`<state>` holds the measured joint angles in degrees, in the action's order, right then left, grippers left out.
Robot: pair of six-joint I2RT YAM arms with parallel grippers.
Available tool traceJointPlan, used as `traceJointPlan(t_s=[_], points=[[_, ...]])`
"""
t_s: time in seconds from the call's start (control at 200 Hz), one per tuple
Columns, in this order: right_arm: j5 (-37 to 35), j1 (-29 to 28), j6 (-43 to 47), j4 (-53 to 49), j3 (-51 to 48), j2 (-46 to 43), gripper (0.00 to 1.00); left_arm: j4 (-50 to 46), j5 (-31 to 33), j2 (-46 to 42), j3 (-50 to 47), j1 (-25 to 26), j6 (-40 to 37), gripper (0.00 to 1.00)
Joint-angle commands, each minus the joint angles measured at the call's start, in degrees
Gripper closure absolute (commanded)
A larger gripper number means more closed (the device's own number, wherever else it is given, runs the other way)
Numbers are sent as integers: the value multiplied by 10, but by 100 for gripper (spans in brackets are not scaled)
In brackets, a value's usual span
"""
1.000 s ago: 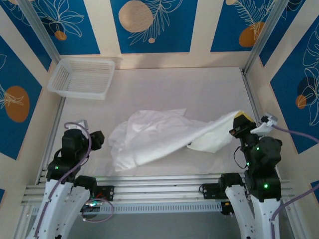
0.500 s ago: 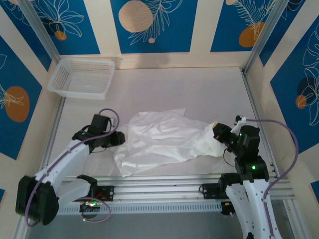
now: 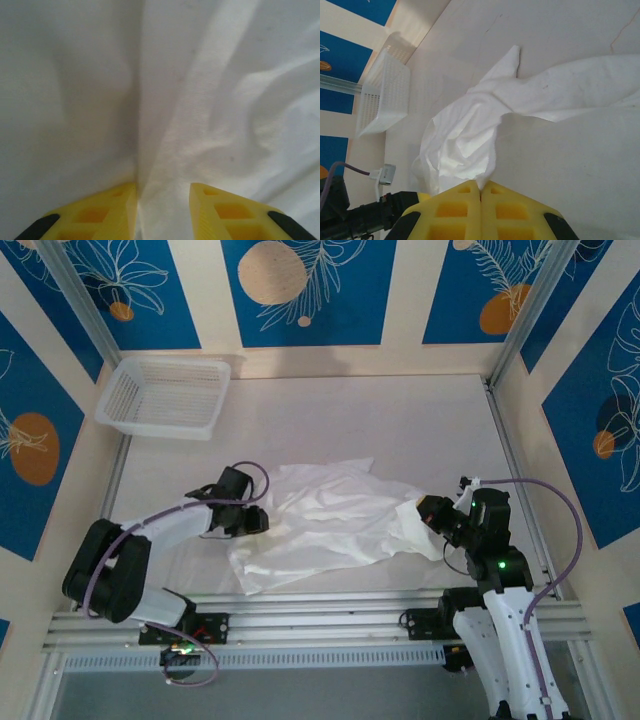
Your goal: Fold the inside-out t-shirt
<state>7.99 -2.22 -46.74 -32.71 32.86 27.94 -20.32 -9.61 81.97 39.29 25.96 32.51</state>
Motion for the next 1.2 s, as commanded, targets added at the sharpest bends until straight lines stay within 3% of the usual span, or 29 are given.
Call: traceJointPlan(t_s=[0.0,0.175,0.315,0.52,0.59,0.7,0.825,0.875,0.955,1.075,1.195], points=[[16,1,-7,-3,0,-2,100,6,22,8,6,4,-3,67],[18,1,-8,2,4,7,100,42,-37,-1,-12,4,12,67],[22,0,-12,8,3,11,100,35,-38,-34,-5,4,18,71],[24,1,-12,9,6,15,100,36,-41,-26,1,4,13,92],[22,1,-11,4,11,15,100,47,-53,-11,-2,4,16,90],[21,1,-8,2,14,13,100,46,-41,8,-3,4,15,77],[20,1,-10,4,14,15,100,44,-35,8,-3,4,12,77],[21,0,-12,6,13,14,100,39,-33,6,2,4,10,82],[20,0,-16,10,18,15,100,28,-28,-10,10,4,8,100],[7,1,-24,14,61,20,100,-28,-26,-73,64,-12,-2,100],[-10,1,-2,43,131,29,100,-52,-72,-139,136,-73,4,100]])
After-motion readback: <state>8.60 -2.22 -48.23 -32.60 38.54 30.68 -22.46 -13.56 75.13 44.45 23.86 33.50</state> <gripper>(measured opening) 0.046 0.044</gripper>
